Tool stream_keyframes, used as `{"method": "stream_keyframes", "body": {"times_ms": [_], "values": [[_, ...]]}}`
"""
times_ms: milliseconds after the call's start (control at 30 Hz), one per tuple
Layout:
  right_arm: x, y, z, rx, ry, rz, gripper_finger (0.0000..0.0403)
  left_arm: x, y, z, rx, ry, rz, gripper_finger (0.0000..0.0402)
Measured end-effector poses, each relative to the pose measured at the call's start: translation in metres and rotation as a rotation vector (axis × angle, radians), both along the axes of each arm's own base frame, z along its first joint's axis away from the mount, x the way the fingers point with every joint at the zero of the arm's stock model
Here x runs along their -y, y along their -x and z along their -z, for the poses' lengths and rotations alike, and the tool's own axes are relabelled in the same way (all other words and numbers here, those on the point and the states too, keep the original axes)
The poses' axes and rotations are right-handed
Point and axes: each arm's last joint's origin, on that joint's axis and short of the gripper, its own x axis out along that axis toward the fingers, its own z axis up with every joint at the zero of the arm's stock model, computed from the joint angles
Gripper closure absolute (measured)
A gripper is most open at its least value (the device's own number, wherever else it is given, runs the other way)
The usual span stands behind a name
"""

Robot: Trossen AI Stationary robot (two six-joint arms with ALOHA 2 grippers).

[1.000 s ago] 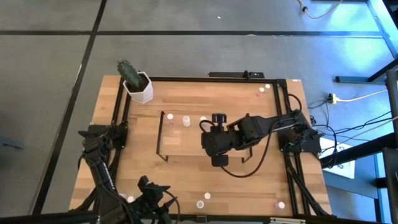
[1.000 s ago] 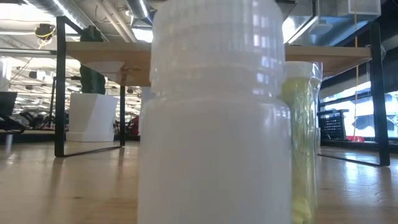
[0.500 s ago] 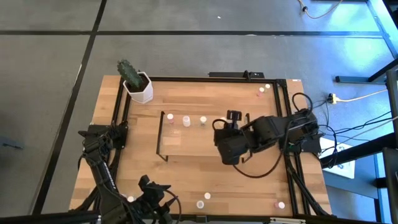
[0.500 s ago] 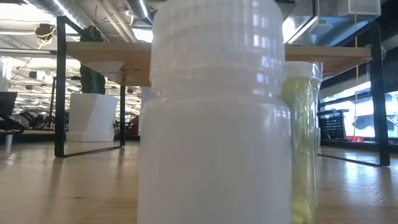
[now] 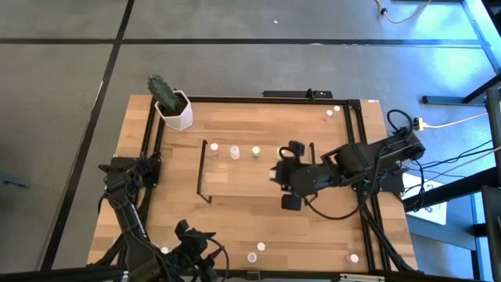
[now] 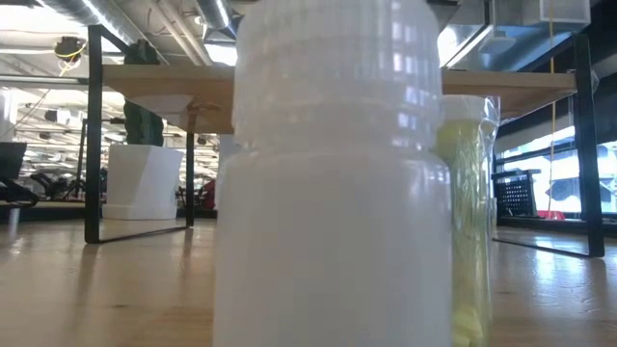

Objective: Pick and place medicine bottles onto shelf by color
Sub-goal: Put the top blue pill bottle on the shelf aligned with the other blue pill bottle

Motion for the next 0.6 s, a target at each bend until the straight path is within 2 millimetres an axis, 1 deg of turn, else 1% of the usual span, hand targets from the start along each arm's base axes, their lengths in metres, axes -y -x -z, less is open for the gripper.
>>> {"method": "stream_keyframes", "body": {"times_ms": [100,233,533,600], "values": [[-0.004,-0.008,0.009,0.021,0.003,-0.059,0.0281,-0.001,-0.002,0.0,0.0,0.0,-0.005,0.0189],[-0.001,-0.018,0.024,0.024,-0.002,-0.104,0.0281,-0.003,-0.004,0.0,-0.003,0.003,-0.014,0.0189],[0.026,-0.031,0.049,-0.017,0.023,-0.05,0.0281,-0.01,-0.012,0.0,-0.005,0.004,-0.04,0.0189],[0.03,-0.033,0.058,-0.031,0.025,-0.039,0.0281,-0.012,-0.014,0.0,-0.005,0.005,-0.046,0.0189]]}}
